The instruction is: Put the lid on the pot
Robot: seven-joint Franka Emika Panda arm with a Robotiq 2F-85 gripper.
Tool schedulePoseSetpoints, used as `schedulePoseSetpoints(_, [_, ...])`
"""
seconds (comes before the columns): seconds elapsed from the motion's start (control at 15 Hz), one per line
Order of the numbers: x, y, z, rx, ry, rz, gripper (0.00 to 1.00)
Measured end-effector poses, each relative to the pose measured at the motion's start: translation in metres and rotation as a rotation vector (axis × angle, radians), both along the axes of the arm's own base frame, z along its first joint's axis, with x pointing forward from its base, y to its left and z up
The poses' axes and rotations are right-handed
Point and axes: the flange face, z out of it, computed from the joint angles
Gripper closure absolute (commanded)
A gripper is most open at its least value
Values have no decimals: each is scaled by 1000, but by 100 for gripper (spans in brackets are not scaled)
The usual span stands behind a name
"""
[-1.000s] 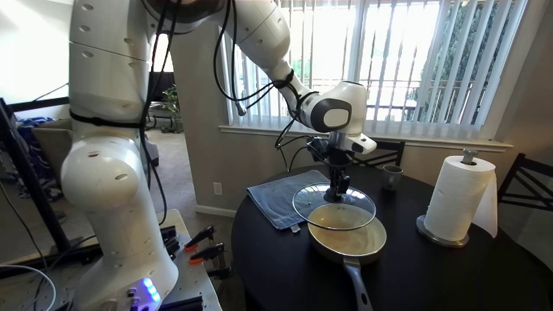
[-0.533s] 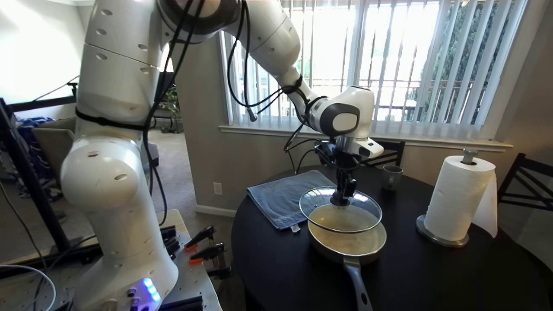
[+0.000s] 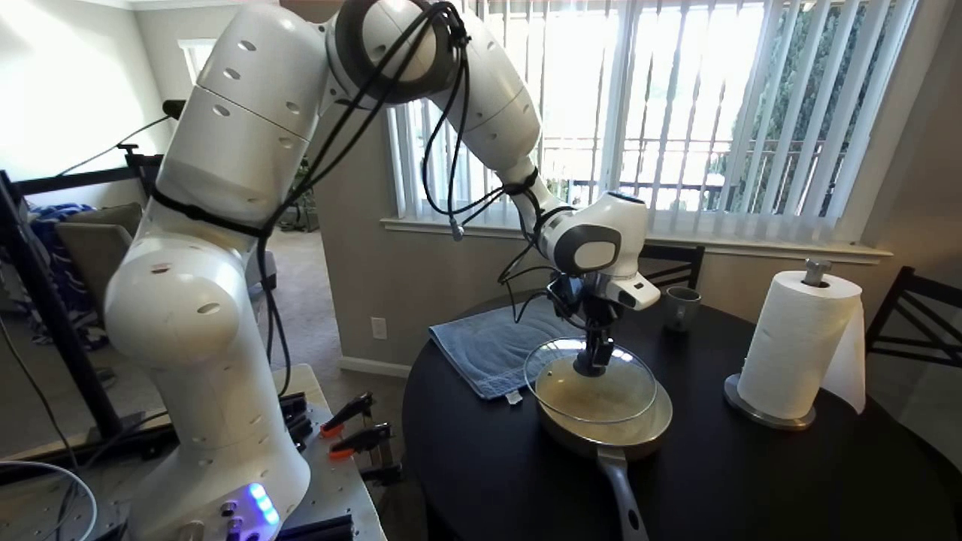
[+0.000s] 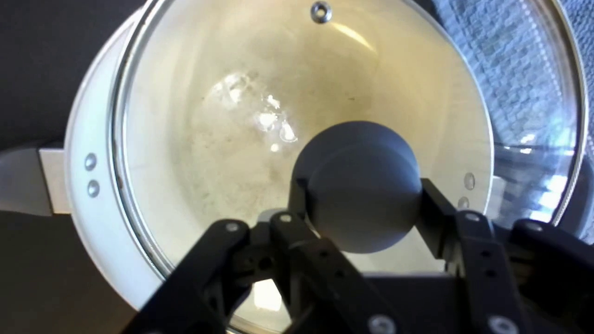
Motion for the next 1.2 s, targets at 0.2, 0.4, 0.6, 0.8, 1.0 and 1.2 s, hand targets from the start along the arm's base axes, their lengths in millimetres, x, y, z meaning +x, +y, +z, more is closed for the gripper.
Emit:
schedulePoseSetpoints(0.2, [2, -4, -4, 35, -29, -50, 67])
schedulePoseSetpoints(0.4, [1, -13, -4, 61, -53, -100, 67])
schedulePoseSetpoints(0.6, [-1, -24, -5, 52, -92, -138, 67])
schedulePoseSetpoints(0.8, [-11, -38, -7, 16, -119, -166, 67])
schedulePoseSetpoints(1.0, [-24, -41, -5, -27, -107, -145, 67])
schedulePoseSetpoints(1.2, [-33, -26, -3, -84, -77, -67, 67])
